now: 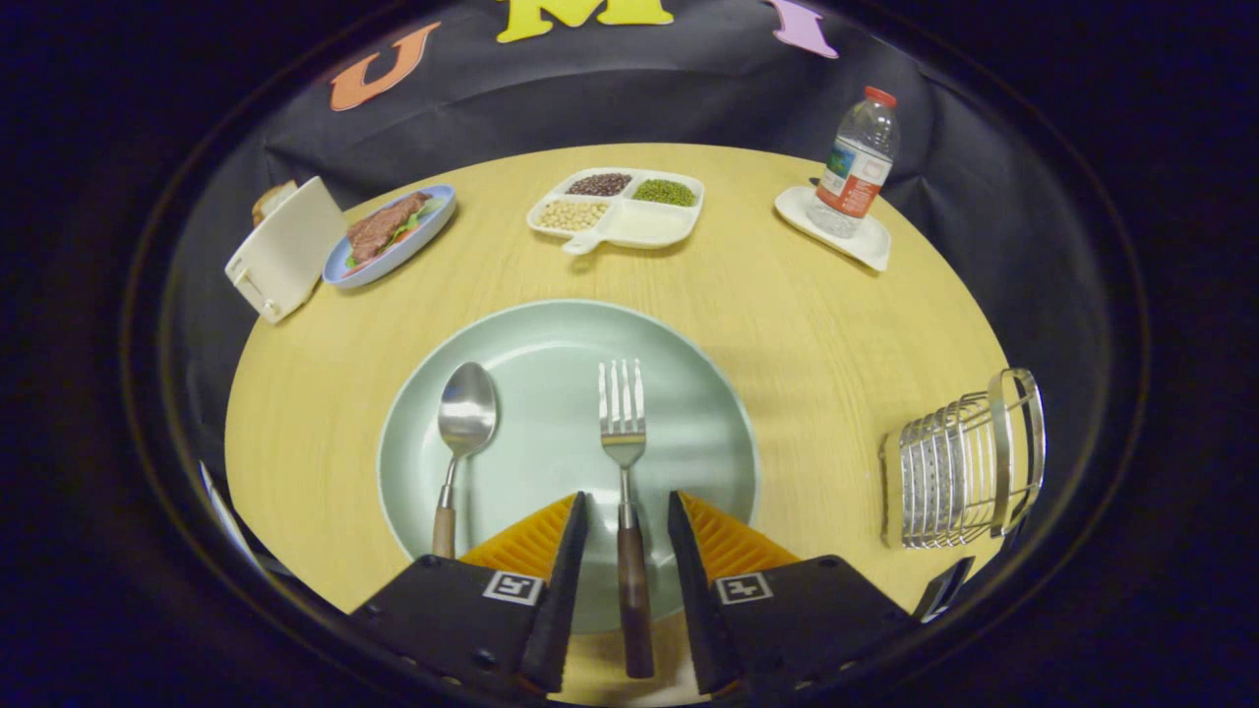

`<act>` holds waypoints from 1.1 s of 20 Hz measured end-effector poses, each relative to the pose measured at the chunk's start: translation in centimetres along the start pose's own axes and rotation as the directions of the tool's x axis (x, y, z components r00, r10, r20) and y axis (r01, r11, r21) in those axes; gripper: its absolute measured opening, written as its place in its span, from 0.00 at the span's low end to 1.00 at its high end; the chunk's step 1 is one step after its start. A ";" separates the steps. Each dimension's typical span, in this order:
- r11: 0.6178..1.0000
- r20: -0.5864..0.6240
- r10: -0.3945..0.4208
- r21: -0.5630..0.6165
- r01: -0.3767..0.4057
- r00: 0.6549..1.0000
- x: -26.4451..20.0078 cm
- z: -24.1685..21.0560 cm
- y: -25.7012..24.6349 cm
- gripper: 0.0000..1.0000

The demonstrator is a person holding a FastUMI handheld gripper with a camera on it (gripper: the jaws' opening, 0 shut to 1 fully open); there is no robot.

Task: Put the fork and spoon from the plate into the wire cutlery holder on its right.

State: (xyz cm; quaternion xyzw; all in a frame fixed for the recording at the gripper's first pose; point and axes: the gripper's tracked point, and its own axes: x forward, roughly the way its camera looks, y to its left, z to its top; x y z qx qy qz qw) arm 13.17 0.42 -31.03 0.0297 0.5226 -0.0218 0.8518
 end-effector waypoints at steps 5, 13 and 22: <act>1.000 -0.001 0.026 -0.014 -0.026 1.000 -0.1 0.3 0.3 0.02; 0.998 0.079 0.059 -0.023 -0.058 0.995 -4.2 1.6 -0.1 0.01; 0.997 0.173 0.068 -0.033 -0.064 0.982 -10.2 2.4 -5.0 0.00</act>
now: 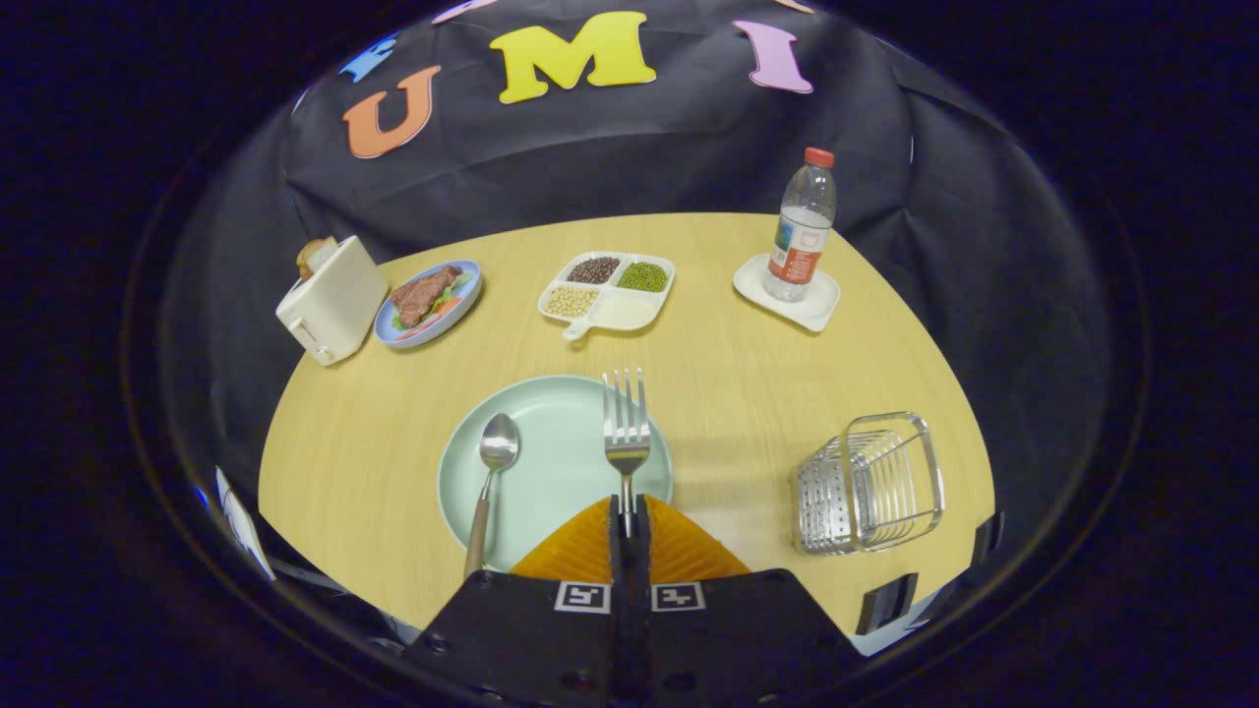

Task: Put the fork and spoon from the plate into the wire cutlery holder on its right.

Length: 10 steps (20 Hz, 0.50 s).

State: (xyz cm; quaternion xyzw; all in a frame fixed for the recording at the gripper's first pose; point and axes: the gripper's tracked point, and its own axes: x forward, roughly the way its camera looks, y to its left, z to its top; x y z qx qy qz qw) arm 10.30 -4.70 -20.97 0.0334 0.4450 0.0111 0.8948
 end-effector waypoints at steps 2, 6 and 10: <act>1.000 0.025 0.005 0.008 -0.006 1.000 -1.7 0.3 -1.8 0.00; 0.999 0.055 -0.014 0.035 0.013 0.998 -4.3 0.5 -6.1 0.00; 0.998 0.061 -0.048 0.040 0.046 0.997 -6.2 -0.1 -9.6 0.00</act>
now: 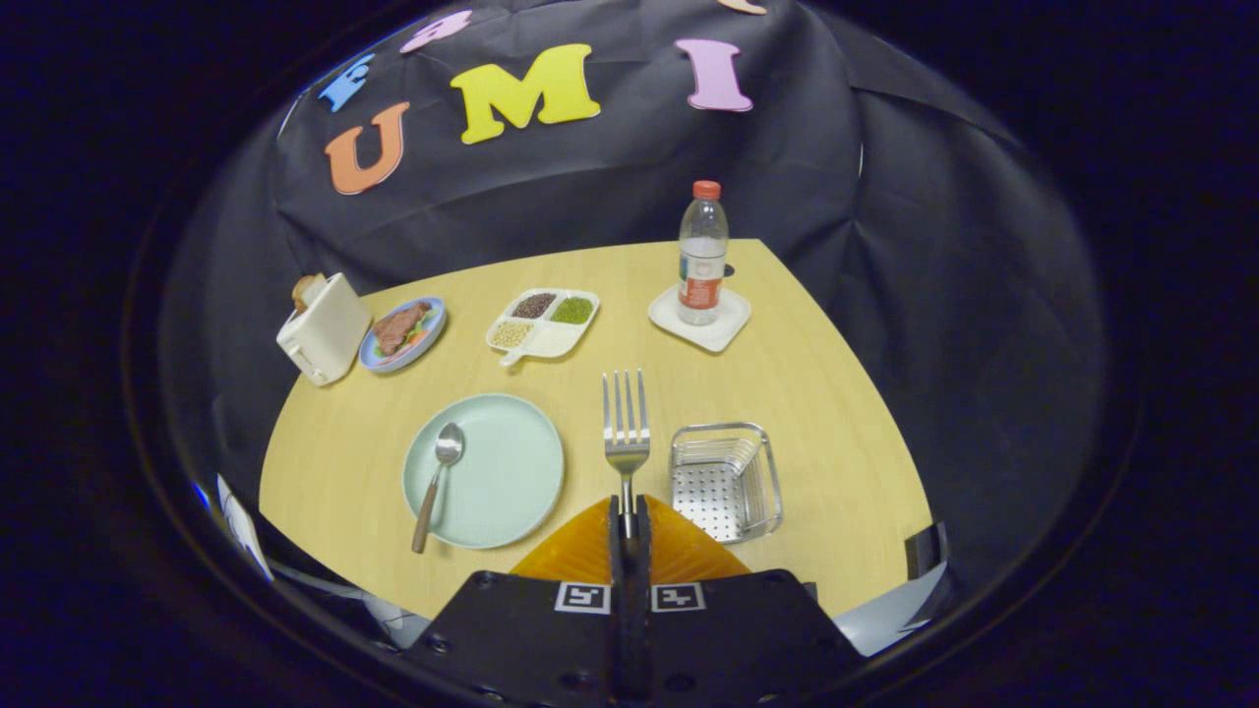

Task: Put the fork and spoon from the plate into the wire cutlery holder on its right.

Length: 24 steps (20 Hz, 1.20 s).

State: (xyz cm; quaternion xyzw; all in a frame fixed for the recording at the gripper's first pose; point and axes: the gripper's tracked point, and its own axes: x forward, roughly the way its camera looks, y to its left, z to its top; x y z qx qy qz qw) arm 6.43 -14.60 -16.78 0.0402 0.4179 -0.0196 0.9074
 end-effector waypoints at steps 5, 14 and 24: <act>0.999 -0.042 -0.001 0.041 0.003 0.999 -0.5 -1.4 -2.7 0.00; 0.996 -0.111 -0.015 0.088 0.025 0.994 1.5 -3.2 -3.8 0.02; 0.996 0.085 -0.047 0.074 0.041 0.995 -0.7 0.5 -3.3 0.63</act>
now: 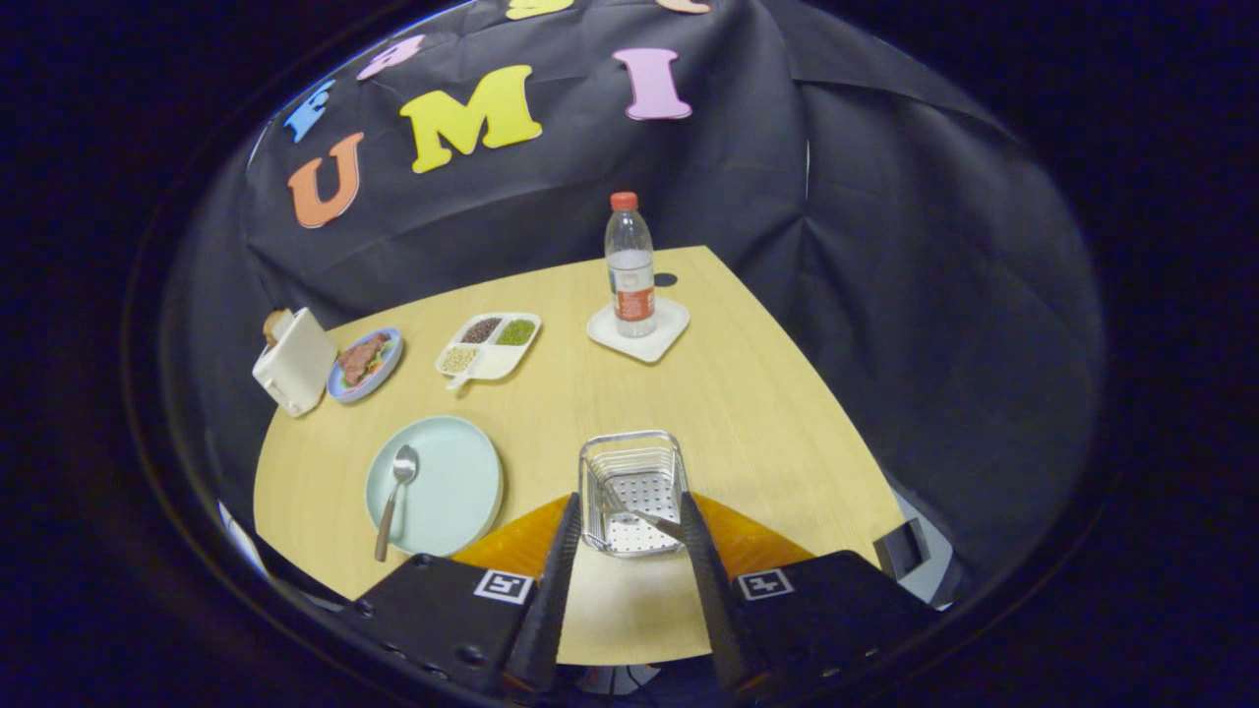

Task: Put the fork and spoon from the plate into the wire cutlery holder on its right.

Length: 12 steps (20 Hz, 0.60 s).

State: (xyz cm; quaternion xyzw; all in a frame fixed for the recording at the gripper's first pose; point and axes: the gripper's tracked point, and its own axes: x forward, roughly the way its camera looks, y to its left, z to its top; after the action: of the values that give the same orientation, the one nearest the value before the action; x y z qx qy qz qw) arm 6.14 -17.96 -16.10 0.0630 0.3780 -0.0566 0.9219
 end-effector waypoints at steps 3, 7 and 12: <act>0.999 0.072 0.012 -0.033 -0.010 0.997 -1.6 1.1 1.0 0.72; 0.996 0.151 0.060 -0.076 -0.049 0.987 -4.4 2.1 3.5 0.87; 0.986 0.242 0.127 -0.134 -0.097 0.962 -7.6 3.0 7.4 0.88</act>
State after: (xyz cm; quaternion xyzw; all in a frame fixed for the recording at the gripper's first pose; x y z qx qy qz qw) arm 3.98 -10.69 -8.06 0.0208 0.2577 0.0112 0.9659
